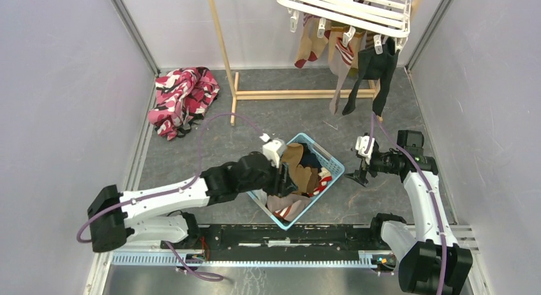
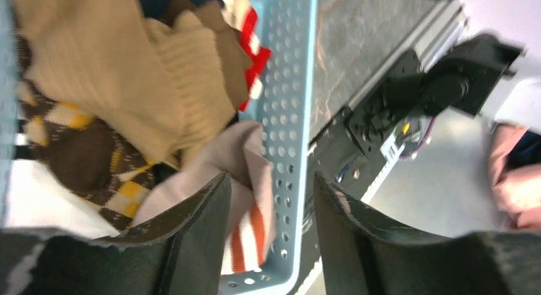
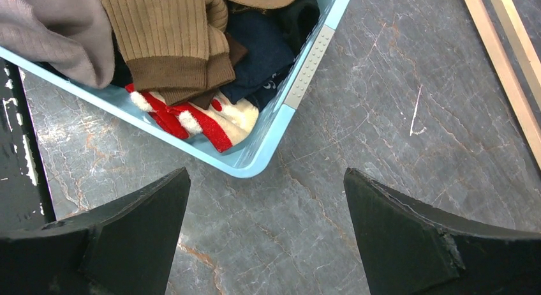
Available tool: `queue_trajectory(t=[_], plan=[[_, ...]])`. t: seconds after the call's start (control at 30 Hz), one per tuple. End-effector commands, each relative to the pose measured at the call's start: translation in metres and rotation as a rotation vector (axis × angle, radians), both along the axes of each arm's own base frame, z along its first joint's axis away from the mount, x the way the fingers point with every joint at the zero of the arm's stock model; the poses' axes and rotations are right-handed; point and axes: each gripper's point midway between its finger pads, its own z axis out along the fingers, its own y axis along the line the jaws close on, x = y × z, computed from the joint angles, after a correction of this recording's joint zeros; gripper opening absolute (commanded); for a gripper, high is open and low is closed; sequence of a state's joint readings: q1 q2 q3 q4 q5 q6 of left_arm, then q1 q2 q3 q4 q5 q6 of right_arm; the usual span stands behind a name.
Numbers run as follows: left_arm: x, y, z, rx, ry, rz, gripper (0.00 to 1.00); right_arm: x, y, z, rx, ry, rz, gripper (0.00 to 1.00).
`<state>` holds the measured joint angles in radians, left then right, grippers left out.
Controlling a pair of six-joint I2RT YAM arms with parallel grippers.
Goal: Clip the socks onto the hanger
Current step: Pick up the sock from the bin.
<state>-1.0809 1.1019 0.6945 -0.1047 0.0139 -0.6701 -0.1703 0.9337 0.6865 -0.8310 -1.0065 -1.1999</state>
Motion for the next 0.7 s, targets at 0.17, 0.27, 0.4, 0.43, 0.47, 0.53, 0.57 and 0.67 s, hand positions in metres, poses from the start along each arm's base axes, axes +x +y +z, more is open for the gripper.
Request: queue_trajectory(t=[0.17, 0.27, 0.4, 0.43, 0.47, 0.53, 0.57, 0.67], plan=[[-0.039, -0.001, -0.043, 0.555, -0.115, -0.141, 0.66, 0.000, 0.002, 0.002, -0.002, -0.010, 0.004, 0.98], [-0.040, -0.010, -0.048, 0.614, -0.137, -0.166, 0.66, -0.001, 0.002, 0.001, 0.001, -0.004, 0.004, 0.98], [-0.034, -0.010, -0.055, 0.674, -0.170, -0.155, 0.65, -0.002, 0.003, 0.001, 0.006, -0.005, 0.009, 0.98], [-0.032, -0.010, -0.055, 0.680, -0.180, -0.151, 0.64, -0.002, 0.003, 0.001, 0.006, -0.003, 0.011, 0.98], [-0.030, -0.010, -0.055, 0.684, -0.186, -0.144, 0.62, -0.002, 0.004, 0.002, 0.007, -0.004, 0.013, 0.98], [-0.029, -0.012, -0.054, 0.677, -0.190, -0.142, 0.60, -0.003, 0.005, 0.002, 0.008, -0.003, 0.018, 0.98], [-0.030, -0.013, -0.053, 0.672, -0.189, -0.146, 0.59, -0.003, 0.005, 0.002, 0.006, -0.005, 0.019, 0.98], [-0.031, -0.014, -0.053, 0.667, -0.187, -0.154, 0.56, -0.003, 0.004, 0.002, 0.003, -0.009, 0.018, 0.98]])
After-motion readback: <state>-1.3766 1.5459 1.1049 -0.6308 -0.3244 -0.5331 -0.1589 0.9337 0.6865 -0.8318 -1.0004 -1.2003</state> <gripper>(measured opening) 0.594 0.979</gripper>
